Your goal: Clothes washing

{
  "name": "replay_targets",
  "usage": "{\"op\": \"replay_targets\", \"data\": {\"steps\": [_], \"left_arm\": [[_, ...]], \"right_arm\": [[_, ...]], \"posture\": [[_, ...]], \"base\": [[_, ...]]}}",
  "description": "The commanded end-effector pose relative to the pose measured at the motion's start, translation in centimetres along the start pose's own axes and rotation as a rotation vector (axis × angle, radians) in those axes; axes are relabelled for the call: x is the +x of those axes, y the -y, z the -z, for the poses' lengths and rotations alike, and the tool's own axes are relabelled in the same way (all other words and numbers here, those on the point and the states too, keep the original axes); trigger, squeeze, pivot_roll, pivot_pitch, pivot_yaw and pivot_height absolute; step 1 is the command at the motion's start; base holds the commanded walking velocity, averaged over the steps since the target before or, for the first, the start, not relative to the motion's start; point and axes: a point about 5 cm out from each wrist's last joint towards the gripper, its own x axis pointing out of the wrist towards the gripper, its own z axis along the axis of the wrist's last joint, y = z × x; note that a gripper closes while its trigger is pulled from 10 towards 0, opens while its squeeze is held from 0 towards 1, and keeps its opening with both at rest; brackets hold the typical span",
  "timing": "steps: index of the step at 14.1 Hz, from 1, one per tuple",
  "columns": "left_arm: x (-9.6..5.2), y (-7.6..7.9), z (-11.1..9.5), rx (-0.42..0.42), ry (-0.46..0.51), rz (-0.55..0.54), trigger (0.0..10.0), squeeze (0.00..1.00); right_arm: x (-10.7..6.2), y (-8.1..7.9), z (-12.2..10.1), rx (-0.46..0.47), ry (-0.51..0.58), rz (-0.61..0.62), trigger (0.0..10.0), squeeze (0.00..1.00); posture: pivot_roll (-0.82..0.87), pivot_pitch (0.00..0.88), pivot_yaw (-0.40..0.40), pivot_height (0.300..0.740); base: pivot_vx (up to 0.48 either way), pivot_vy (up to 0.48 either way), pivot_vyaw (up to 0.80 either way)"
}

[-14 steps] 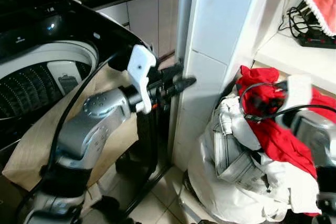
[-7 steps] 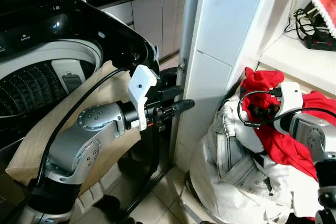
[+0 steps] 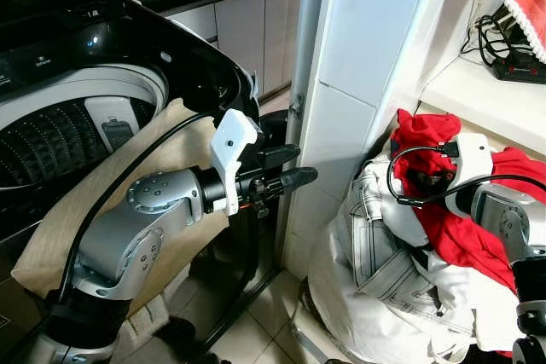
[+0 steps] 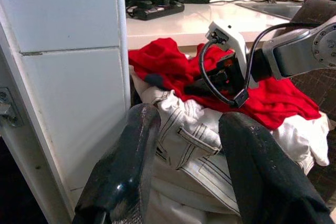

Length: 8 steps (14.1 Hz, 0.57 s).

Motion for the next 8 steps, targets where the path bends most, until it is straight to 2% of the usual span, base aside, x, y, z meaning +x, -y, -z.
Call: {"op": "replay_targets", "data": {"steps": [1,6,8], "left_arm": [[0.0,0.3,-0.3,0.016,-0.007,0.020,10.0,0.00],[-0.3,0.4,-0.2,0.015,-0.013,0.026,10.0,0.00],[-0.3,0.5,-0.2,0.018,-0.012,0.025,10.0,0.00]], "right_arm": [[-0.1,0.5,0.1,0.011,-0.005,0.018,0.0,0.00],[-0.2,0.5,-0.1,0.012,0.001,0.009,0.0,0.00],[-1.1,0.7,-0.9,0.002,0.034,0.010,0.0,0.00]], "posture": [[-0.08,0.000,0.002,0.740],[-0.08,0.000,-0.002,0.740],[-0.07,0.000,-0.008,0.740]], "base": [[0.000,0.000,0.00],[0.000,0.000,0.00],[0.000,0.000,0.00]]}}
